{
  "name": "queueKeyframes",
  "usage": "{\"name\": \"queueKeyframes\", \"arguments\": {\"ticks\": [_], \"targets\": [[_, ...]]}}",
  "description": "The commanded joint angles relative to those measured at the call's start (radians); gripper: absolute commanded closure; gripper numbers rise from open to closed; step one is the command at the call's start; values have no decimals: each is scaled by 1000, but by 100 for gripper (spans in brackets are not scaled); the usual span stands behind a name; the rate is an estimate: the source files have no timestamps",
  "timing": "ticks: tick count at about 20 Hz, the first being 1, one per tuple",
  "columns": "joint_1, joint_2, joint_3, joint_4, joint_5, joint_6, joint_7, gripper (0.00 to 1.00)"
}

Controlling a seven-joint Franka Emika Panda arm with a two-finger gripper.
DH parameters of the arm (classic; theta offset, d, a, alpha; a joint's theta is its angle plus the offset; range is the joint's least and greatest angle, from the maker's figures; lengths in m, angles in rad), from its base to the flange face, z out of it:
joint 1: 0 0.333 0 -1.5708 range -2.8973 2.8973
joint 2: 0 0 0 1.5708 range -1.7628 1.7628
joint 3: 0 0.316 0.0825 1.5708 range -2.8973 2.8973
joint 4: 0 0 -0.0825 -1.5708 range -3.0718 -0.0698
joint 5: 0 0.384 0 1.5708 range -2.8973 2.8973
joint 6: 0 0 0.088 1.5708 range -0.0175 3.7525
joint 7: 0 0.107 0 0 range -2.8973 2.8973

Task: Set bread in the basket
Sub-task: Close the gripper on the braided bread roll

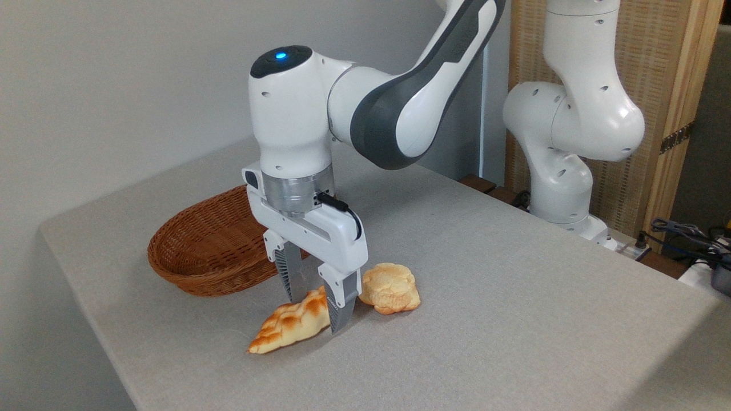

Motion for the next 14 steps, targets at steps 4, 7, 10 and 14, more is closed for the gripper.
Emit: {"name": "queueKeyframes", "arguments": {"ticks": [4,7,10,14], "targets": [[0,26,-10,-13,-11,48,19,63],[0,32,-19,-13,-11,46,19,65],[0,33,-19,-13,-11,46,38,68],[0,32,-19,-7,-12,43,39,75]]}}
